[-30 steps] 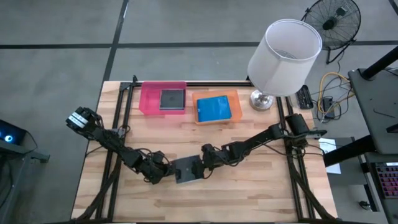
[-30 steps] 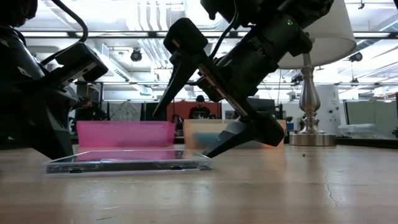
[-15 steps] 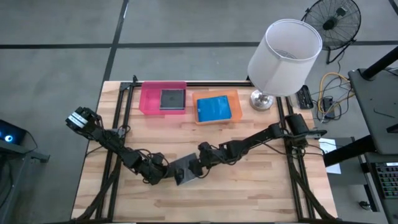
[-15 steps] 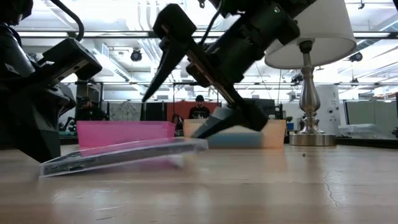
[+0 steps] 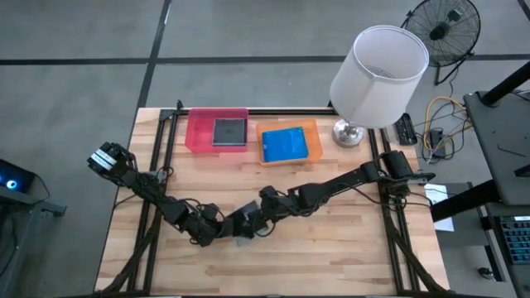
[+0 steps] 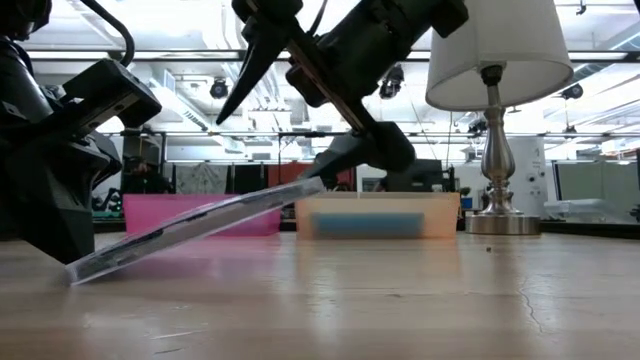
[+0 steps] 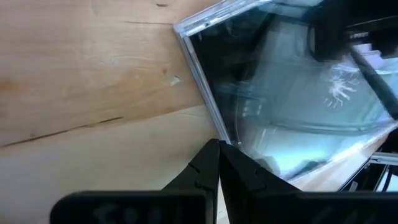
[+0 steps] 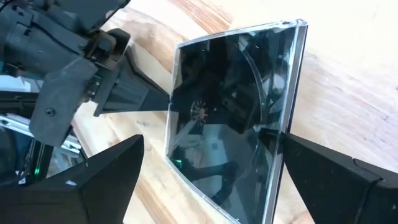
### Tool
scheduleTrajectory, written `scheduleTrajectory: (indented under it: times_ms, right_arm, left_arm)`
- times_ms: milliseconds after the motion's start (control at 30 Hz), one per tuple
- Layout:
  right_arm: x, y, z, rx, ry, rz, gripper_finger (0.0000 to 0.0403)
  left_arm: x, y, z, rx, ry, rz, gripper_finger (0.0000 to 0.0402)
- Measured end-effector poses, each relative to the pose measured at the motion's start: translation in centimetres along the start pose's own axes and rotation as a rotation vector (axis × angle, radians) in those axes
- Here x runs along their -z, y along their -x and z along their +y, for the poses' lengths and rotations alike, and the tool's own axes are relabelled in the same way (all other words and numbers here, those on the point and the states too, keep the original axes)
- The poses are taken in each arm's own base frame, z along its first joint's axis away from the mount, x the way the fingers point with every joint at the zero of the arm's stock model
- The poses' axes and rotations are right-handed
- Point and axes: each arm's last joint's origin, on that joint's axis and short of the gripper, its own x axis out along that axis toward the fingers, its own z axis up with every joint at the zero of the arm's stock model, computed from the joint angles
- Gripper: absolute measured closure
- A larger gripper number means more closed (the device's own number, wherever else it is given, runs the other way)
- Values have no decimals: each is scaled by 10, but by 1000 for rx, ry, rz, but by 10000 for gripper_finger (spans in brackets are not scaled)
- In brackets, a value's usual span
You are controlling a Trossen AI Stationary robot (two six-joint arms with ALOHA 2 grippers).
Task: Pick & place jewel cases by type
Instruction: Put the black CD case into the pink bin
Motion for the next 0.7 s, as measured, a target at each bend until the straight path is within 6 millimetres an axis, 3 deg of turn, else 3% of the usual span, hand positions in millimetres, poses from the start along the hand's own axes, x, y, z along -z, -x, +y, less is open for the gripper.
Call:
scheduleTrajectory:
  times_ms: [700]
  right_arm:
    - [8, 5, 10, -12, -41, 36, 33]
  left_arm:
    - [0, 0, 0, 0, -3, -5, 401]
